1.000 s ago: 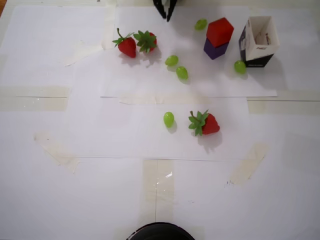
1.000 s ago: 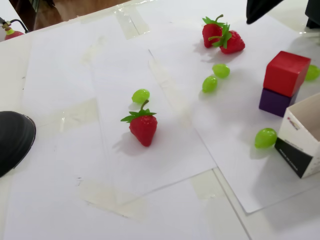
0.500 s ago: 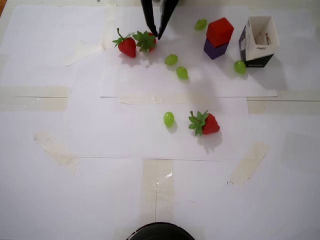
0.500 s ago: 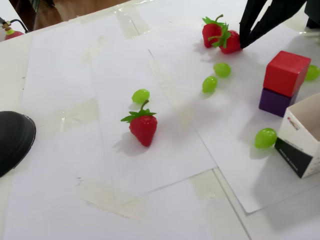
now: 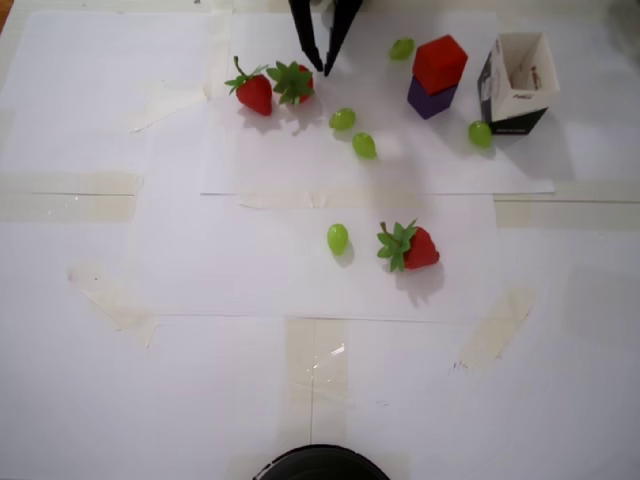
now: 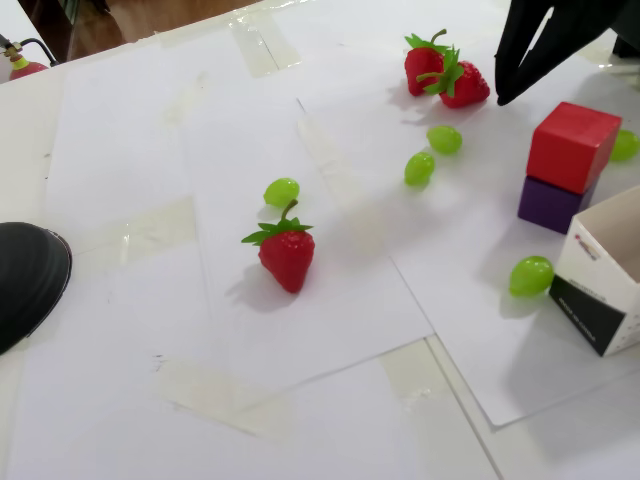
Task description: Put the red cube on top of the purple cube
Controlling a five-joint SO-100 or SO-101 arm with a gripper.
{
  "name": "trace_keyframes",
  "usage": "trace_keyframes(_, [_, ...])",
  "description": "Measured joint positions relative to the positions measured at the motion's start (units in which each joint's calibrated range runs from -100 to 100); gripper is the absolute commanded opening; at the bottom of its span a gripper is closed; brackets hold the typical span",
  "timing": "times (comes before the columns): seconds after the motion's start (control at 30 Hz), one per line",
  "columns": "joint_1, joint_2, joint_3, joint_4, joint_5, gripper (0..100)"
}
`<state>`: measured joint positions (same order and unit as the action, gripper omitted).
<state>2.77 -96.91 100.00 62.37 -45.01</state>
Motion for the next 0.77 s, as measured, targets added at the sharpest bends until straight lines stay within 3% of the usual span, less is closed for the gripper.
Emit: trace_keyframes(0.77, [-4.27, -0.45, 0.0, 6.09, -2.88, 3])
